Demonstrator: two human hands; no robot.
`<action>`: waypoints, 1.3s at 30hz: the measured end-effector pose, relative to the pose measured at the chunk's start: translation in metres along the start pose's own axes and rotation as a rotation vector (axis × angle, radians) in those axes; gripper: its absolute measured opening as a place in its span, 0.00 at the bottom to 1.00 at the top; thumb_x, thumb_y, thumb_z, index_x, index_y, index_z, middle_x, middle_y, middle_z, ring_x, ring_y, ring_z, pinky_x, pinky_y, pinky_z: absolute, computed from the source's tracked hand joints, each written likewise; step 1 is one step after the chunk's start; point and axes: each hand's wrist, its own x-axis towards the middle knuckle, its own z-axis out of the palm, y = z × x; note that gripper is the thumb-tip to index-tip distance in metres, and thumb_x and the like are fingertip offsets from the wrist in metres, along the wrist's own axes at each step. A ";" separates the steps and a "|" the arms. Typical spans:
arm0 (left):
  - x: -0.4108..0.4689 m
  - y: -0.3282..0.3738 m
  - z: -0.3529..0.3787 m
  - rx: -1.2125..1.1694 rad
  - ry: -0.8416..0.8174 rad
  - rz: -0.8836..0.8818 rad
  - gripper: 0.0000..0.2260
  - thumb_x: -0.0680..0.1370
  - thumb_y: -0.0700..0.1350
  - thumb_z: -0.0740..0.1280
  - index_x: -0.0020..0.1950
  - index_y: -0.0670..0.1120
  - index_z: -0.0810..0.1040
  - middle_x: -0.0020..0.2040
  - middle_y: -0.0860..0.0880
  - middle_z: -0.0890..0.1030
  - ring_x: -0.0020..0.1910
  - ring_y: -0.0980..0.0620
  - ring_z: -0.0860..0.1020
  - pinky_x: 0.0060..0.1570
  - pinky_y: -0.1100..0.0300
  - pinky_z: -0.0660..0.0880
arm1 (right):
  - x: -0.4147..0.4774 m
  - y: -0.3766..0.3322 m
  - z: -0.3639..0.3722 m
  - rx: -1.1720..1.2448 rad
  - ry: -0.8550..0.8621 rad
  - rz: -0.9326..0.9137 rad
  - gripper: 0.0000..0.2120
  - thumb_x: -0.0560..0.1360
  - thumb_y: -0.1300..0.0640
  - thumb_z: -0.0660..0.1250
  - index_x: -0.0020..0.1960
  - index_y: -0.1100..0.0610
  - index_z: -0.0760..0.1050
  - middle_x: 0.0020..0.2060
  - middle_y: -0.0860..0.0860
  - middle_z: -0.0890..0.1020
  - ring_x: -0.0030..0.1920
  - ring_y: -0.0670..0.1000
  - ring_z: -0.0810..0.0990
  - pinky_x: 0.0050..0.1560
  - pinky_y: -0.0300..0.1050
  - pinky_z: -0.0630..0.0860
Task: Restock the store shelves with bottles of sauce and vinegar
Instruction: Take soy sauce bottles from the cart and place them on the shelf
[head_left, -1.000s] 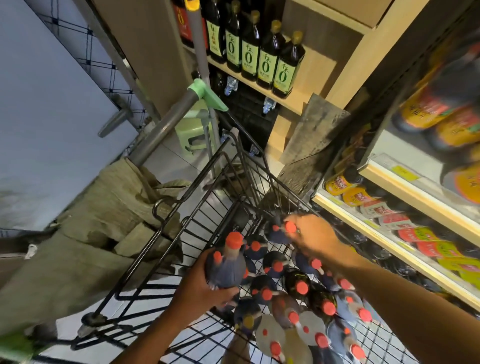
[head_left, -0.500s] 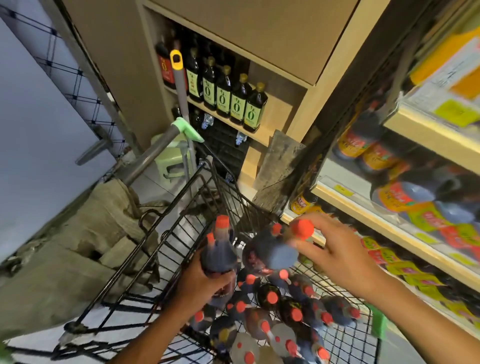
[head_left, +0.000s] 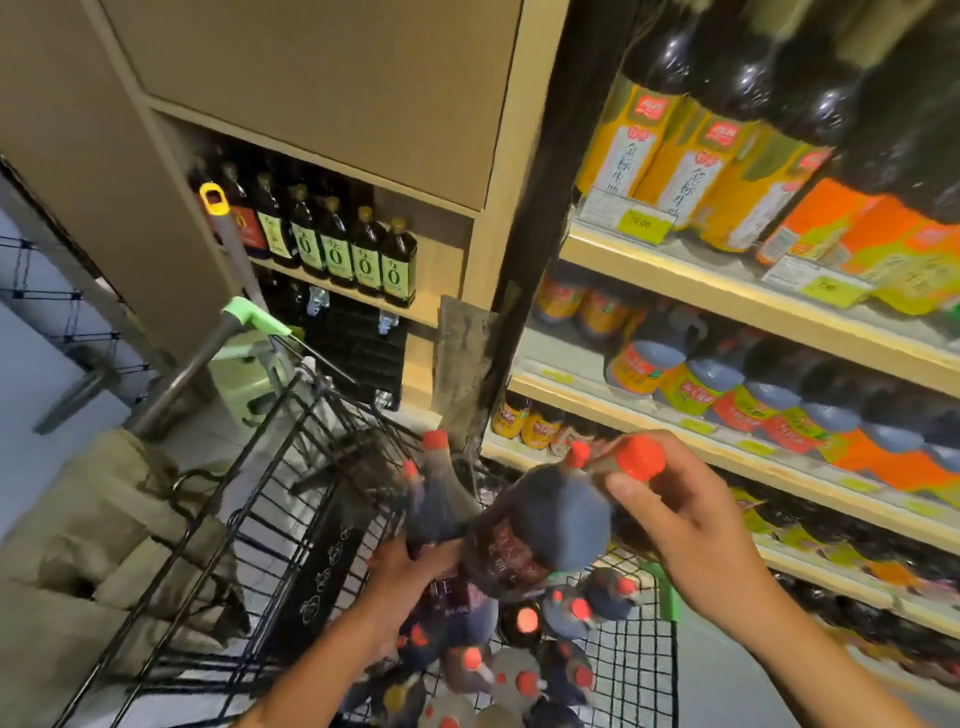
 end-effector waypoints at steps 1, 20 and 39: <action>-0.003 0.001 0.008 -0.020 -0.029 -0.012 0.47 0.51 0.68 0.83 0.67 0.52 0.80 0.59 0.48 0.86 0.61 0.45 0.83 0.67 0.40 0.75 | -0.009 -0.003 -0.012 0.006 0.020 0.005 0.15 0.77 0.46 0.69 0.53 0.58 0.79 0.46 0.52 0.83 0.47 0.52 0.82 0.49 0.43 0.77; -0.142 -0.051 0.297 -0.422 -0.720 -0.133 0.34 0.75 0.65 0.72 0.68 0.39 0.79 0.65 0.36 0.81 0.64 0.40 0.81 0.63 0.44 0.78 | -0.264 -0.023 -0.222 -0.079 0.558 0.060 0.10 0.72 0.47 0.72 0.51 0.49 0.82 0.46 0.45 0.85 0.47 0.40 0.82 0.47 0.32 0.76; -0.246 -0.109 0.547 -0.251 -0.869 -0.392 0.41 0.58 0.60 0.86 0.65 0.41 0.83 0.65 0.33 0.80 0.57 0.33 0.83 0.60 0.28 0.74 | -0.480 0.013 -0.358 0.199 0.874 0.161 0.31 0.78 0.48 0.70 0.77 0.41 0.61 0.65 0.36 0.79 0.66 0.42 0.78 0.55 0.35 0.79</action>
